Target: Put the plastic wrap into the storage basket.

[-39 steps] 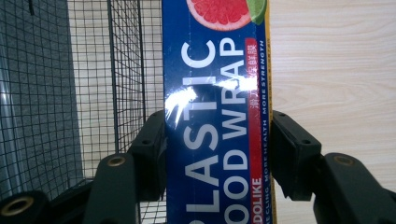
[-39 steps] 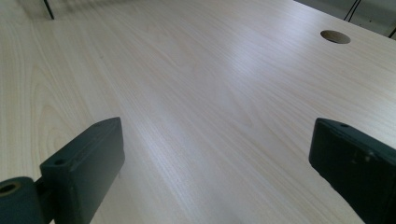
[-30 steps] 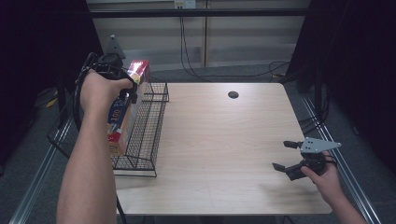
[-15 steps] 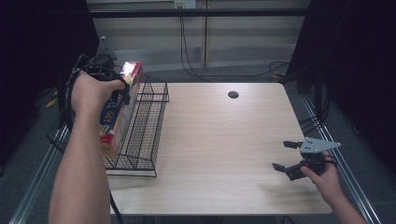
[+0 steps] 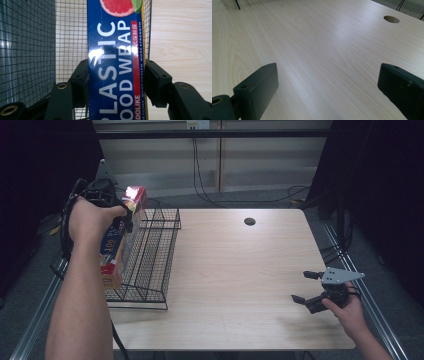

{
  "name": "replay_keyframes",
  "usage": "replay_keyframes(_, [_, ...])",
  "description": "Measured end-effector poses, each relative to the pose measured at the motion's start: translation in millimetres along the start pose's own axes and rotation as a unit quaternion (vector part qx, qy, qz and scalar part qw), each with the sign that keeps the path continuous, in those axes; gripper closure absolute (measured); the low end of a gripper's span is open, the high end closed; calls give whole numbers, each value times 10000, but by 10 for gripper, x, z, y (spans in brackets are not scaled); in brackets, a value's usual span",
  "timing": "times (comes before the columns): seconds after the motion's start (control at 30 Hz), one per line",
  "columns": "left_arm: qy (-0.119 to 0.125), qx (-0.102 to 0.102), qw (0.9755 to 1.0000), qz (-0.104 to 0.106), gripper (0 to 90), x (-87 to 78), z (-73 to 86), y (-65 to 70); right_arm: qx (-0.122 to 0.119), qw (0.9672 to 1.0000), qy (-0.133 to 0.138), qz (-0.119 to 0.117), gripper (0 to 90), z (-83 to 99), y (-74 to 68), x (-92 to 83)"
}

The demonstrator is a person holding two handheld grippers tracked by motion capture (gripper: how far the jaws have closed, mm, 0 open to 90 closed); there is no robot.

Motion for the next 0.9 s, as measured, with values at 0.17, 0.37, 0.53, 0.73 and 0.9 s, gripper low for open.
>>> replay_keyframes(0.17, [25,5,10000,-42,449,-8,1,-49,-1,10000,-10,1,29,4,-2,-2])
replay_keyframes(0.37, [13,-5,10000,-86,448,0,11,-109,6,10000,-12,-19,29,2,-8,1])
replay_keyframes(0.53, [7,-53,9999,-85,448,29,20,-149,-9,10000,-12,-24,29,0,-10,6])
replay_keyframes(0.73, [-47,-95,9999,-128,448,56,31,-196,6,10000,-27,-46,29,3,-17,16])
replay_keyframes(0.9, [-22,-119,9998,-132,448,64,38,-252,8,10000,-35,-47,29,4,-17,19])
Point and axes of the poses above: each handheld gripper's, and its own axes: x roughly forward along the jaws, z roughly out of its underside, y roughly to its right, the point moved 5 cm from there along x, roughly forward along the jaws, and after that the axes turned 5 degrees about z, right-handed, at the moved point
